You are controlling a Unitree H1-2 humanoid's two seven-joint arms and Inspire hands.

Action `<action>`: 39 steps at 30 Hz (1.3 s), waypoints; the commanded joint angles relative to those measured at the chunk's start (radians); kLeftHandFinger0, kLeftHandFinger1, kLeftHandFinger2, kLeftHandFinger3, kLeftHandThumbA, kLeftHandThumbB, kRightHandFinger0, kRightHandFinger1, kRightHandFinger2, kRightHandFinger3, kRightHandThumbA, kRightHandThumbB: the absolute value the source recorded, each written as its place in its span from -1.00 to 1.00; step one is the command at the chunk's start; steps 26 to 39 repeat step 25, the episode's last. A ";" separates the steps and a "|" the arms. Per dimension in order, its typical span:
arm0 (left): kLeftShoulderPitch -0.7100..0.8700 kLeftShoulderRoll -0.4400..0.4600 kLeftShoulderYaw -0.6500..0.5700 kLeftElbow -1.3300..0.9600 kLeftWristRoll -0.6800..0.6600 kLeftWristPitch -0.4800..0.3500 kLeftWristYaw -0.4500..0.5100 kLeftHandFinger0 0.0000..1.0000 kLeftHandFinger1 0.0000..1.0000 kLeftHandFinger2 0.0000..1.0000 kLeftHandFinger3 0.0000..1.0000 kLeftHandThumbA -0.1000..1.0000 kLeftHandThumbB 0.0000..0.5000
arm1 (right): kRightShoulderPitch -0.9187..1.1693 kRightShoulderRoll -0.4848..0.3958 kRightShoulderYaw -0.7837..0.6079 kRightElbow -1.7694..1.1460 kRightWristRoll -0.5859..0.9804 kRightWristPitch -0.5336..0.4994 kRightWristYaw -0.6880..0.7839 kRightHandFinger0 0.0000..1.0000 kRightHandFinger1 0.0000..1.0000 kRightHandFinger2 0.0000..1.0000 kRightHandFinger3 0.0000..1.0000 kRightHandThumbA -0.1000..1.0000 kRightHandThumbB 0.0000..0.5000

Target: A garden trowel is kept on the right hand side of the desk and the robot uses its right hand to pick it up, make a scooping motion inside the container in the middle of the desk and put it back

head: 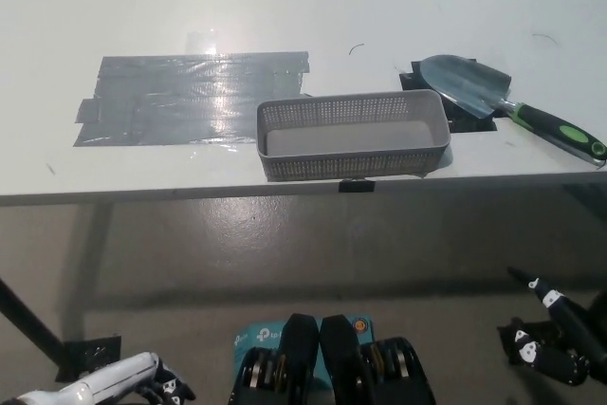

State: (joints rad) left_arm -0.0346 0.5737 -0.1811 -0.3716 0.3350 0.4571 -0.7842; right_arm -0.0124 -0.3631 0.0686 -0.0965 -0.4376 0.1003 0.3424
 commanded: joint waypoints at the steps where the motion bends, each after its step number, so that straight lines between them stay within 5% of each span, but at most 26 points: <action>1: -0.009 0.004 0.021 0.007 -0.015 0.013 0.030 0.62 0.40 0.46 0.46 1.00 0.85 | -0.036 -0.025 0.006 -0.006 -0.003 -0.005 -0.020 1.00 1.00 1.00 1.00 -0.50 -0.38; 12: -0.024 -0.005 0.021 0.023 -0.020 0.013 0.038 0.69 0.42 0.49 0.50 1.00 0.85 | -0.072 -0.045 0.024 0.008 -0.011 0.012 -0.012 1.00 1.00 1.00 1.00 -0.40 -0.38; 13: -0.028 -0.006 0.022 0.026 -0.026 0.013 0.042 0.62 0.39 0.48 0.49 1.00 0.81 | -0.082 -0.059 0.044 0.006 -0.067 0.022 -0.017 1.00 1.00 1.00 1.00 -0.20 -0.37; 18: -0.024 -0.012 0.028 0.035 -0.036 0.013 0.050 0.66 0.42 0.49 0.48 1.00 0.72 | -0.089 -0.077 0.070 0.003 -0.110 0.054 -0.006 1.00 1.00 1.00 1.00 -0.09 -0.34; 39: -0.028 -0.016 0.027 0.043 -0.034 0.013 0.047 0.67 0.42 0.49 0.50 1.00 0.76 | -0.098 -0.072 0.069 0.003 -0.084 0.073 -0.006 1.00 1.00 1.00 1.00 -0.23 -0.36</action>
